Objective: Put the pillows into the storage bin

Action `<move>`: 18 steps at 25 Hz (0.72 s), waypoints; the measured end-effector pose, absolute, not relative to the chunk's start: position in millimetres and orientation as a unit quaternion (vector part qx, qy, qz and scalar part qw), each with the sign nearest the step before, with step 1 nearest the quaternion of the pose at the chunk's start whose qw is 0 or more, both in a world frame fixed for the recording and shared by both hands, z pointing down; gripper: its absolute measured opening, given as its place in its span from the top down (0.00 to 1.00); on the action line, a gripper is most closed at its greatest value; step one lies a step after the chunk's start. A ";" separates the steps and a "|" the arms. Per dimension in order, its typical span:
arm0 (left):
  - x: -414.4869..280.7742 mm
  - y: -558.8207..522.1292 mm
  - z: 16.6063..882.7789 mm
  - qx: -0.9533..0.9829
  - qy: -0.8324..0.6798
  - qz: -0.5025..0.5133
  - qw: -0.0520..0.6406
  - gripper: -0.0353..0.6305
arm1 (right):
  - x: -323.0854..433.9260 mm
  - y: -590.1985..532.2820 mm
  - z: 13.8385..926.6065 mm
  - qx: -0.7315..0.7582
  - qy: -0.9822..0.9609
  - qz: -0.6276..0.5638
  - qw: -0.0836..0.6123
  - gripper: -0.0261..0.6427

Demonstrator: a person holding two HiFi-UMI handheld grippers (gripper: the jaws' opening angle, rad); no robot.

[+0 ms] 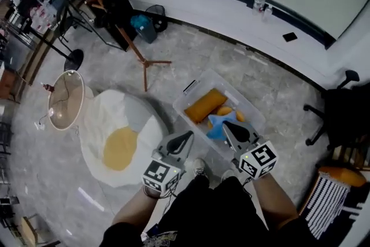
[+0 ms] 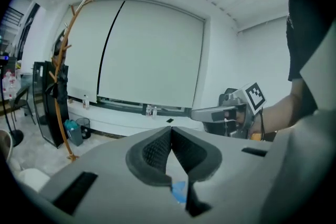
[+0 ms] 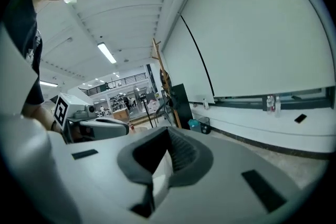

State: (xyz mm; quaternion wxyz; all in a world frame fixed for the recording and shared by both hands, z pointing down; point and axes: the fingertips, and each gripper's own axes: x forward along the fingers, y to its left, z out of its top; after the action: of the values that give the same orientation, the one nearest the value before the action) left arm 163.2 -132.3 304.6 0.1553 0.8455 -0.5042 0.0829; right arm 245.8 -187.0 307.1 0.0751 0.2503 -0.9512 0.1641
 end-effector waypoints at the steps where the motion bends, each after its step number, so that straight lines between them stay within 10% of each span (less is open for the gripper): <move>1: 162.9 -129.9 291.4 0.843 -0.511 0.079 0.146 0.94 | 246.9 -186.0 292.6 0.248 -0.954 0.152 0.069 0.96; 18: 233.8 20.6 241.7 0.681 -0.716 0.005 0.154 0.94 | 316.8 -70.2 244.6 0.047 -0.991 0.103 0.064 0.96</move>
State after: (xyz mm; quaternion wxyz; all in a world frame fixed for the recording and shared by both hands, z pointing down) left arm 233.8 20.6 241.7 0.1540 0.6806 -0.7163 0.0047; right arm 316.8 -70.2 244.6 0.0642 0.0468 -0.9915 0.1030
